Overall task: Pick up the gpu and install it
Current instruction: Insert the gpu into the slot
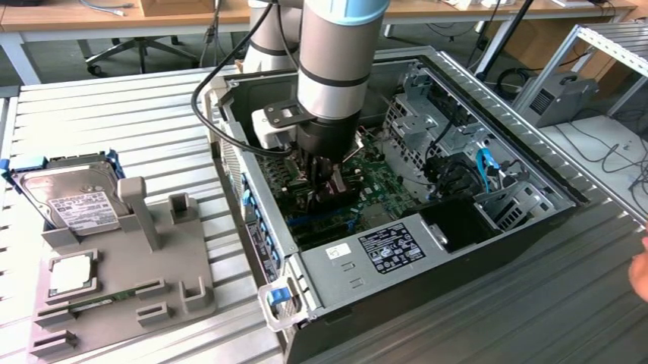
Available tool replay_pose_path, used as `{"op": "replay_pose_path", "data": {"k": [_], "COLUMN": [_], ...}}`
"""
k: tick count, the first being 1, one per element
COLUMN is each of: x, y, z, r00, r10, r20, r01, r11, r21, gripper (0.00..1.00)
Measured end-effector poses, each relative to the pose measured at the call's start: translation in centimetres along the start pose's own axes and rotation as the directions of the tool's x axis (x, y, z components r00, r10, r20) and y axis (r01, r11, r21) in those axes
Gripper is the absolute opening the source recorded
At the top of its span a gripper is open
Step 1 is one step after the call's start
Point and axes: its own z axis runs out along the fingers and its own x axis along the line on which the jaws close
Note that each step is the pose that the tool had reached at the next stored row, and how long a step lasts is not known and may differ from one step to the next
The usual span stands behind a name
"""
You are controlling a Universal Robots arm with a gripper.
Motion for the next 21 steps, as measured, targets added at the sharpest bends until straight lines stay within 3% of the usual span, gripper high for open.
{"op": "replay_pose_path", "data": {"k": [3, 4, 6, 8, 9, 16, 18, 21], "x": [0.00, 0.00, 0.00, 0.00, 0.00, 0.59, 0.60, 0.80], "y": [-0.01, -0.01, -0.01, -0.01, 0.00, 0.02, 0.09, 0.11], "z": [0.01, 0.03, 0.04, 0.05, 0.06, 0.36, 0.00, 0.72], "r00": [0.9999, 0.9997, 0.9988, 0.9979, 0.9976, 0.9977, 0.9977, 0.9977], "r10": [-0.001, -0.001, 0.000, 0.000, 0.000, 0.008, 0.008, 0.009], "r20": [0.0148, 0.0240, 0.0480, 0.0651, 0.0689, 0.0672, 0.0675, 0.0673], "r01": [0.001, 0.001, 0.000, 0.000, 0.000, -0.008, -0.008, -0.010], "r11": [1.0000, 1.0000, 1.0000, 1.0000, 1.0000, 1.0000, 1.0000, 1.0000], "r21": [0.0000, -0.0001, -0.0004, -0.0007, -0.0008, -0.0011, 0.0021, 0.0019], "gripper": [0.26, 0.26, 0.26, 0.26, 0.26, 0.26, 0.26, 0.26]}}
